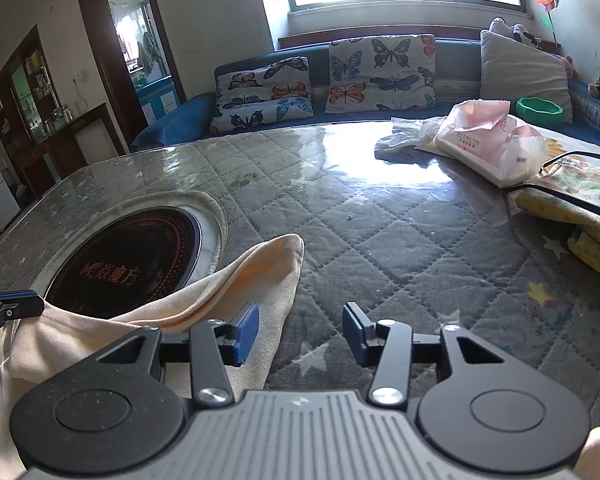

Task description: Fold clothes

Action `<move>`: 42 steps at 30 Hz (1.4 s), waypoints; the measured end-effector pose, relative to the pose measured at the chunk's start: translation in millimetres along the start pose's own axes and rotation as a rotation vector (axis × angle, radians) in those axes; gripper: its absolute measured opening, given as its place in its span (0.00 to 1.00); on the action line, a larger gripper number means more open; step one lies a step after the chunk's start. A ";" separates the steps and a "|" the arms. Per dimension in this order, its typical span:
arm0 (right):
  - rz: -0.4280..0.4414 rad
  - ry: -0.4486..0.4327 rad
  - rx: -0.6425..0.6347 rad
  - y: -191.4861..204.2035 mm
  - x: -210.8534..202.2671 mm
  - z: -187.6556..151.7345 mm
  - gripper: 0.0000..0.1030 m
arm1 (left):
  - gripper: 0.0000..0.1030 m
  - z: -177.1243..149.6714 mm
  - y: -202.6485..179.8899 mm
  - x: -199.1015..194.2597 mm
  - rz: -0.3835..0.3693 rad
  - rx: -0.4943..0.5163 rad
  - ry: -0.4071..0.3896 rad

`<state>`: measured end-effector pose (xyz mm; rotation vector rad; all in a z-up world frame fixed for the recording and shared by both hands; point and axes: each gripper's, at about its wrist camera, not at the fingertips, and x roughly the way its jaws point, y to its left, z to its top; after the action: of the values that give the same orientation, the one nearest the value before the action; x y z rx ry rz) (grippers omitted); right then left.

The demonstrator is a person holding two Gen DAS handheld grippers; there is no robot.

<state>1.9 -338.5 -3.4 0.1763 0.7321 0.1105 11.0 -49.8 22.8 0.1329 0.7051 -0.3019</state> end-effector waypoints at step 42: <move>-0.004 0.008 -0.013 6.5 4.0 0.5 0.64 | 0.06 4.3 4.4 2.4 0.018 -0.025 0.010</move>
<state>5.0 -331.6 -4.3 0.1618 0.7396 0.1128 16.8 -47.1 24.6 0.1173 0.7170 -0.2756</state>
